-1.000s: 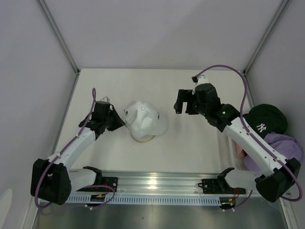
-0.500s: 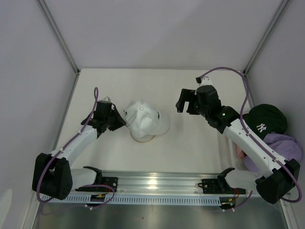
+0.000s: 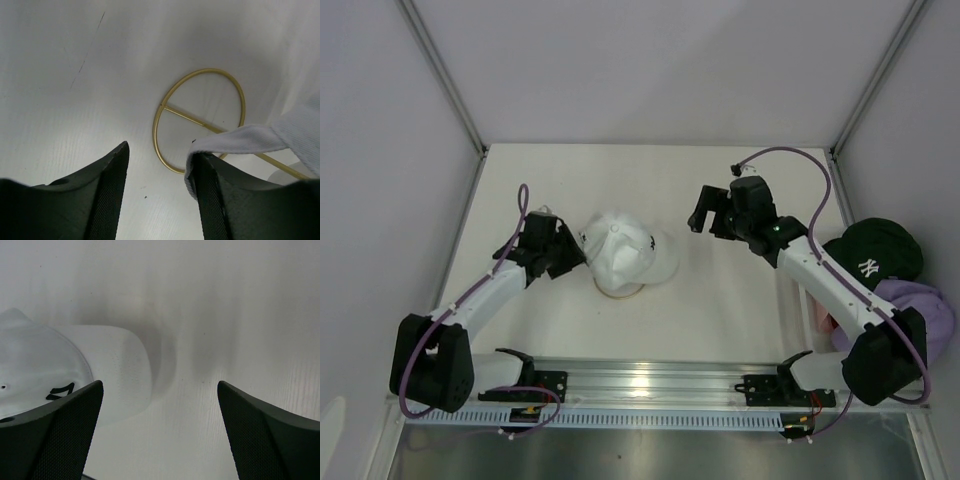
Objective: Stack the hats
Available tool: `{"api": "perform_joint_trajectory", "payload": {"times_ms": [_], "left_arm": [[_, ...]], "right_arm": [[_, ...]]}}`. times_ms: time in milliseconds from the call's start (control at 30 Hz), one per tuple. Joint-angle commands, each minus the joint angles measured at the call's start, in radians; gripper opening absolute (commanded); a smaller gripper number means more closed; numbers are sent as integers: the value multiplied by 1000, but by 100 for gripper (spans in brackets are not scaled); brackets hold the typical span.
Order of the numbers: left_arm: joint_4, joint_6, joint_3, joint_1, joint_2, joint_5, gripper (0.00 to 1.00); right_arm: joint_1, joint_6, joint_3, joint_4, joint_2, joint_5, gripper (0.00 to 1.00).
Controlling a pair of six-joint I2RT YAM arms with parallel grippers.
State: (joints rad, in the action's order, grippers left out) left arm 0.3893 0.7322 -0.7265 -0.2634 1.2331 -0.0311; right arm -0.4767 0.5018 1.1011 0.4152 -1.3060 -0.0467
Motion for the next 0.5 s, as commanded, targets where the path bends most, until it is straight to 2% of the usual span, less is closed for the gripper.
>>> {"api": "perform_joint_trajectory", "payload": {"times_ms": [0,133,300,467], "left_arm": [[25,-10,-11,-7,-17,54,58],[25,-14,-7,-5,-12,57,63],[74,-11,-36,-5,-36,50,75],[121,-46,-74,-5,-165,45,96]], "right_arm": [[-5,12,16,-47,-38,34,100],[-3,-5,36,-27,-38,15,100],[15,-51,112,45,-27,-25,100],[59,-106,267,161,-30,-58,99]]}}
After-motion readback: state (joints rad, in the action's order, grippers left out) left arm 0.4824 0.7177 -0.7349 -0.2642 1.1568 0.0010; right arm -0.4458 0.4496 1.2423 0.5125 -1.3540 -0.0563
